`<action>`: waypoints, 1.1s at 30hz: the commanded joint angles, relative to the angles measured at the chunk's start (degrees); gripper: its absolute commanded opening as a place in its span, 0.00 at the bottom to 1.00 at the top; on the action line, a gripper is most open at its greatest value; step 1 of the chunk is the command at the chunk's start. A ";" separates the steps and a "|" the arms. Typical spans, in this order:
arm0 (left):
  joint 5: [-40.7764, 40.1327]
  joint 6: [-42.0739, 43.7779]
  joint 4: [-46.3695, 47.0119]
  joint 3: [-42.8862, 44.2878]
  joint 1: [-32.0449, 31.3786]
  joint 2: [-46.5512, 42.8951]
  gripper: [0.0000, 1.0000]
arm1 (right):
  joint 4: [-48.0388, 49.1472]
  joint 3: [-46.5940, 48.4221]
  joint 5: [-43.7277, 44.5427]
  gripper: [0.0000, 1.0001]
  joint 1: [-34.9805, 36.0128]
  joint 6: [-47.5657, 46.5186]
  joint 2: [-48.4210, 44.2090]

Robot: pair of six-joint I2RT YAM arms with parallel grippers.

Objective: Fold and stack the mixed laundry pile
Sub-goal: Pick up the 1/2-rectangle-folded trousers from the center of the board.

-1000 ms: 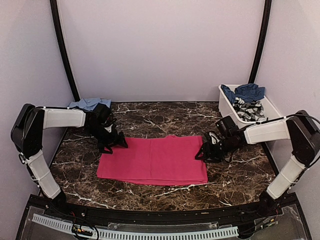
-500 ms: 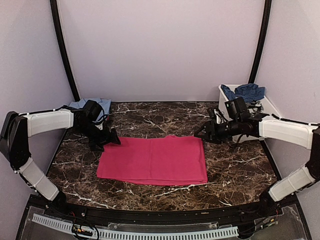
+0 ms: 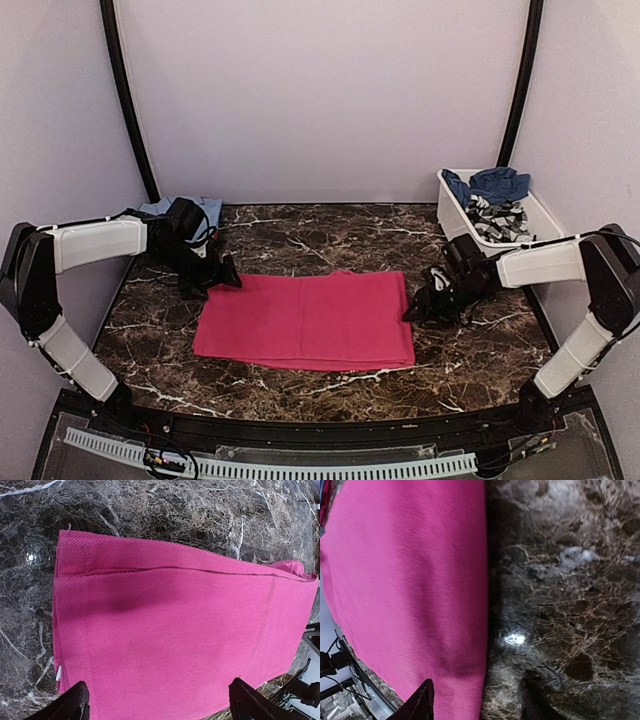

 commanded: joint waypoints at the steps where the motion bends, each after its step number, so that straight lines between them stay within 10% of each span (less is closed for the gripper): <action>1: -0.93 0.89 -1.96 0.64 0.21 -1.61 0.97 | 5.96 -1.29 -2.43 0.50 -0.34 -0.87 4.89; 8: -1.18 0.68 -1.83 0.83 0.21 -2.03 0.97 | 14.72 -0.62 -10.38 0.42 1.32 1.72 11.42; 14: -1.71 0.58 -1.79 0.84 0.21 -1.81 0.97 | 12.25 0.47 -9.70 0.00 0.96 2.19 5.63; 23: -2.74 1.13 -2.33 1.57 0.36 -1.67 0.99 | -5.23 3.83 -6.53 0.00 -7.03 -1.63 -15.75; 33: 1.13 0.20 0.87 -0.42 0.47 0.45 0.99 | -9.61 14.16 -11.63 0.00 -6.25 0.01 -16.46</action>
